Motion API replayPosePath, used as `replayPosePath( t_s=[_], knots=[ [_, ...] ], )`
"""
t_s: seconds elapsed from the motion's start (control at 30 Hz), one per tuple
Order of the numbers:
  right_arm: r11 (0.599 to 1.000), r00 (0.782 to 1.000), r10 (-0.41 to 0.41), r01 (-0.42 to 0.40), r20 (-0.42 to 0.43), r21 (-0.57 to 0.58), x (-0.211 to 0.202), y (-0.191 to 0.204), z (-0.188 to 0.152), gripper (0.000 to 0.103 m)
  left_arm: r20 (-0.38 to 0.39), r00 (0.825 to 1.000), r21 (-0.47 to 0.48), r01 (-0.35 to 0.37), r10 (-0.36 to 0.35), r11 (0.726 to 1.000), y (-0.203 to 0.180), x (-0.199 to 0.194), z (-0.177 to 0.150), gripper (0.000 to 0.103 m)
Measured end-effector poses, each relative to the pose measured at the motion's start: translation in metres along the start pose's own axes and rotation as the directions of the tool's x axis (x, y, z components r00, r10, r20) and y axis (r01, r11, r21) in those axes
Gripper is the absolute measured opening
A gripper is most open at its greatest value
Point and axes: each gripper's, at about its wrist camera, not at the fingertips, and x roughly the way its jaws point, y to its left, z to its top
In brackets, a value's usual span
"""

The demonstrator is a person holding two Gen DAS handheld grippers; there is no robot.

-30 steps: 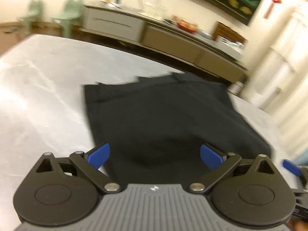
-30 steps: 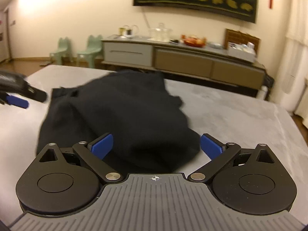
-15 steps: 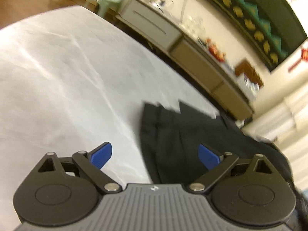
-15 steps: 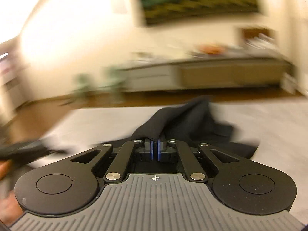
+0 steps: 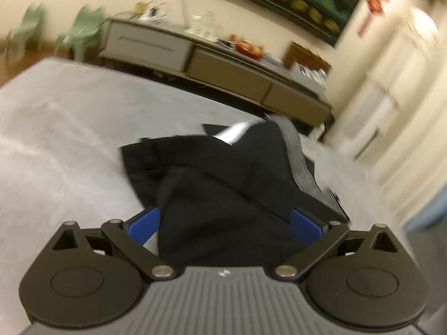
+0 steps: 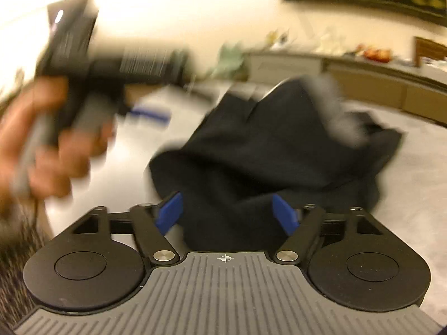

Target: Fold clothes

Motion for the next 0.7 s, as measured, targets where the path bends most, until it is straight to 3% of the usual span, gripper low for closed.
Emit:
replayPosePath(
  t_s=[0.1,0.2,0.3,0.4,0.43,0.47,0.5,0.53,0.63,0.7],
  knots=[
    [0.976,0.992,-0.088,0.067,0.094,0.207,-0.025,-0.053,0.005,0.079,0.078,0.996,0.087,-0.049,0.042,0.995,-0.028,0.001,-0.004,0.103],
    [0.888,0.975,-0.214,0.169,0.059,0.427,-0.022,-0.104,0.008,0.08,0.152,0.988,0.272,-0.045,0.004,0.961,-0.063,-0.005,-0.015,0.103],
    [0.774,0.969,-0.245,0.202,-0.009,0.601,-0.015,-0.143,-0.004,0.081,0.175,0.984,0.483,-0.077,-0.01,0.872,-0.107,0.011,-0.035,0.103],
    [0.694,0.983,-0.184,0.14,-0.013,0.707,-0.019,-0.153,-0.022,0.081,0.168,0.981,0.596,-0.181,0.099,0.783,-0.144,0.063,-0.051,0.103],
    [0.685,0.986,-0.164,0.123,-0.013,0.718,-0.016,-0.155,-0.022,0.081,0.146,0.98,0.591,-0.199,0.139,0.782,-0.144,0.079,-0.05,0.089],
    [0.687,0.987,-0.158,0.124,-0.019,0.716,-0.013,-0.156,-0.021,0.081,0.12,0.977,0.574,-0.213,0.176,0.79,-0.14,0.093,-0.047,0.059],
    [0.7,0.985,-0.171,0.144,-0.032,0.7,-0.009,-0.155,-0.017,0.081,0.092,0.973,0.558,-0.227,0.212,0.798,-0.136,0.107,-0.044,0.041],
    [0.712,0.982,-0.183,0.163,-0.044,0.683,-0.005,-0.154,-0.014,0.081,0.073,0.969,0.525,-0.238,0.236,0.817,-0.128,0.113,-0.04,0.01],
    [0.735,0.972,-0.223,0.219,-0.076,0.642,0.01,-0.151,-0.006,0.081,0.104,0.958,0.339,-0.288,0.268,0.896,-0.087,0.087,-0.011,0.006],
    [0.732,0.973,-0.218,0.211,-0.072,0.648,0.013,-0.153,-0.006,0.081,0.155,0.932,0.116,-0.348,0.329,0.93,-0.036,0.042,0.011,0.006]
  ],
)
